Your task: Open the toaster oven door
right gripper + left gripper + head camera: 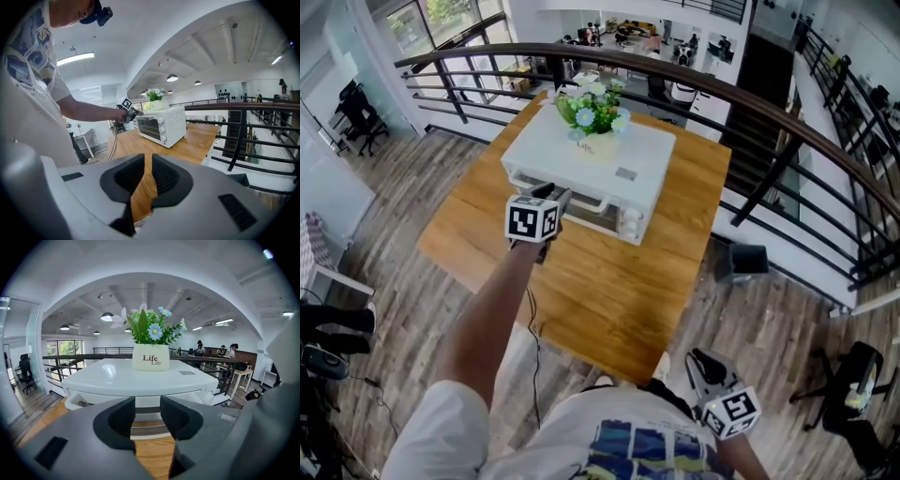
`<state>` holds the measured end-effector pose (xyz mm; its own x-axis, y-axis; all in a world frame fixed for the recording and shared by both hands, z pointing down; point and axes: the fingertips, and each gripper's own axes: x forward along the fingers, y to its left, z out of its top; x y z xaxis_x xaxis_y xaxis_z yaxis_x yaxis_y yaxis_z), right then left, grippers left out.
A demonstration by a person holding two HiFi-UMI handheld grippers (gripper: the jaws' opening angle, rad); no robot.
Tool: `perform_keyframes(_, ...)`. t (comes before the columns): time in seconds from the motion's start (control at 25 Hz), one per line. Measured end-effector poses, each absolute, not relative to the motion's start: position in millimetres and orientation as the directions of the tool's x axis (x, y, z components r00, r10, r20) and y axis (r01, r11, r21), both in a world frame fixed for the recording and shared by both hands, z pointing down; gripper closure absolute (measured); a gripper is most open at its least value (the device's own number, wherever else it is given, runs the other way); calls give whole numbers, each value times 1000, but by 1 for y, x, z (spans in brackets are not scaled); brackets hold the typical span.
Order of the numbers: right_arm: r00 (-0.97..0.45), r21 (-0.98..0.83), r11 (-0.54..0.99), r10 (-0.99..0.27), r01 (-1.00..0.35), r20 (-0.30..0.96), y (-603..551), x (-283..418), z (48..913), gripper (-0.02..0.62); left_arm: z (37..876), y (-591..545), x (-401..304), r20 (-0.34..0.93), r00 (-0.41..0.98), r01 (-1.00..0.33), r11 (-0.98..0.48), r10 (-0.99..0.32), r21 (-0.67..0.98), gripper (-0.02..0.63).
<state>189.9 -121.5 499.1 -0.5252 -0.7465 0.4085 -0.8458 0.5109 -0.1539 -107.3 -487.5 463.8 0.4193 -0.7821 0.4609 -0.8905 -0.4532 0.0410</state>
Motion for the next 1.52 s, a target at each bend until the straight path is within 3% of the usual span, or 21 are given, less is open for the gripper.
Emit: perform_keyframes(1.52,-525,-166,506,-741,-847,420,-125,191,505,546,482,-496,-107,513,437,-876,-478,-739,57,451)
